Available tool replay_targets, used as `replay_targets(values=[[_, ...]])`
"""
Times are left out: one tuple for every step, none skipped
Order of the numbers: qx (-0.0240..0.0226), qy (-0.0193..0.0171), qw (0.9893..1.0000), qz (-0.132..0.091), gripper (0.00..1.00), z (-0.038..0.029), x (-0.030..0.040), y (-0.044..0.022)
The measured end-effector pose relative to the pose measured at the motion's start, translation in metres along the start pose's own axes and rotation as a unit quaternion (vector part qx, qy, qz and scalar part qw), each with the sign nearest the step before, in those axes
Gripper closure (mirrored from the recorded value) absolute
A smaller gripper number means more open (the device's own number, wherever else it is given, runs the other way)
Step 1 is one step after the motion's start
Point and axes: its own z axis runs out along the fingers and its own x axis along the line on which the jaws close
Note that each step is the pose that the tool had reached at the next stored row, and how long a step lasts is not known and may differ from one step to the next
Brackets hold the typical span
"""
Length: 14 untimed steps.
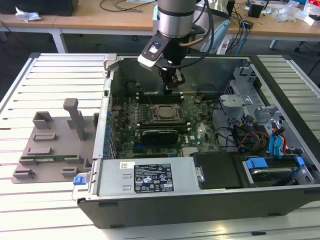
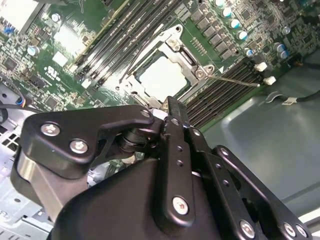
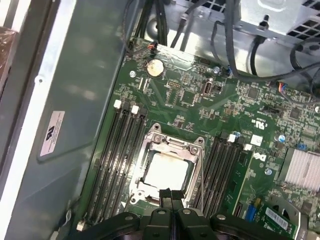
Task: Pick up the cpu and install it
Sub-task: 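Install the first cpu locking lever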
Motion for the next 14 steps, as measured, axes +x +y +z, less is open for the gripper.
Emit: replay_targets(values=[[-0.0001, -0.0001, 1.0000, -0.006, 0.89, 0.0000, 0.0000, 0.0000], [-0.0002, -0.0001, 0.9999, -0.015, 0.89, 0.0000, 0.0000, 0.0000], [-0.0004, -0.0002, 0.9997, -0.023, 0.89, 0.0000, 0.0000, 0.0000], [-0.0005, -0.0003, 0.9996, -0.029, 0.89, 0.0000, 0.0000, 0.0000], [-0.0006, -0.0003, 0.9995, -0.033, 0.89, 0.0000, 0.0000, 0.0000], [-0.0007, -0.0004, 0.9992, -0.041, 0.89, 0.0000, 0.0000, 0.0000], [-0.0008, -0.0004, 0.9989, -0.048, 0.89, 0.0000, 0.0000, 0.0000], [-0.0009, -0.0005, 0.9986, -0.052, 0.89, 0.0000, 0.0000, 0.0000], [-0.0010, -0.0005, 0.9983, -0.058, 0.89, 0.0000, 0.0000, 0.0000], [-0.0012, -0.0006, 0.9976, -0.069, 0.89, 0.0000, 0.0000, 0.0000], [-0.0012, -0.0006, 0.9972, -0.074, 0.89, 0.0000, 0.0000, 0.0000], [-0.0013, -0.0007, 0.9969, -0.079, 0.89, 0.0000, 0.0000, 0.0000], [-0.0014, -0.0007, 0.9965, -0.083, 0.89, 0.0000, 0.0000, 0.0000], [-0.0015, -0.0008, 0.9959, -0.090, 0.89, 0.0000, 0.0000, 0.0000]])
